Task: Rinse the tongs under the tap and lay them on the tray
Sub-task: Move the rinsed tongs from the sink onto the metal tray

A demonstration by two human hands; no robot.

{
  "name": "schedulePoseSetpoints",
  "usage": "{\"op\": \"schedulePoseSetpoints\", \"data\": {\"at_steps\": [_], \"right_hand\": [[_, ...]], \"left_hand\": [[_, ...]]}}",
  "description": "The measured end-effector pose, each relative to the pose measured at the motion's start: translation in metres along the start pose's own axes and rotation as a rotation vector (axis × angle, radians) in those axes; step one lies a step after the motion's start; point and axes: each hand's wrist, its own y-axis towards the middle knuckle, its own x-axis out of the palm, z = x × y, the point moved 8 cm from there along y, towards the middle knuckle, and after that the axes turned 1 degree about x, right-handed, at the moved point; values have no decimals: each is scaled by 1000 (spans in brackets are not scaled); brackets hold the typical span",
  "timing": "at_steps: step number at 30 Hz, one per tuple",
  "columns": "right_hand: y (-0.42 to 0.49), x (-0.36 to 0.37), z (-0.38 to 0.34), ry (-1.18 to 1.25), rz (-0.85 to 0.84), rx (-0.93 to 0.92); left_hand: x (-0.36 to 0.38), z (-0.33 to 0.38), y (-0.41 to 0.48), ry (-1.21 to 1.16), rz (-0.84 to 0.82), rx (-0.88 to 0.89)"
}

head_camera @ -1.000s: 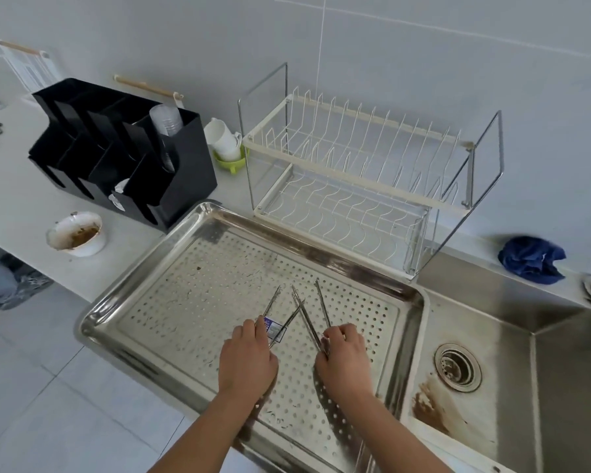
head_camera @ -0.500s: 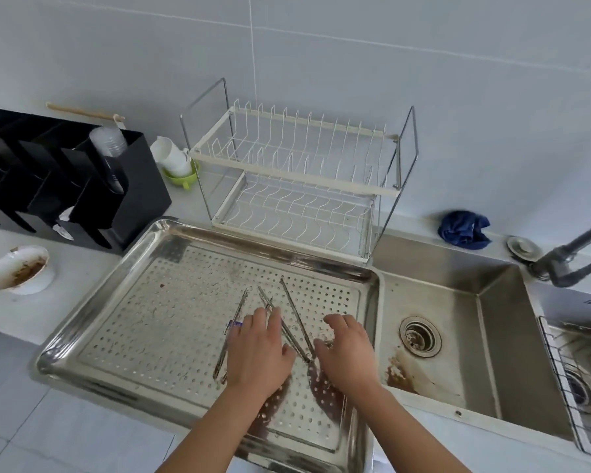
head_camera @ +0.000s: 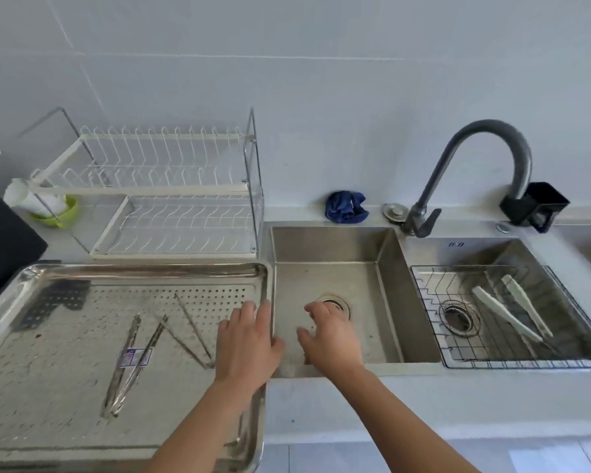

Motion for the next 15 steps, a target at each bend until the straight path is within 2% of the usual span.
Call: {"op": "schedulePoseSetpoints", "data": {"at_steps": [9, 15], "right_hand": [[-9, -105, 136, -47, 13, 44], [-7, -165, 219, -58, 66, 172]], "left_hand": [[11, 169, 13, -39, 20, 73], [33, 257, 31, -53, -46, 165]]}}
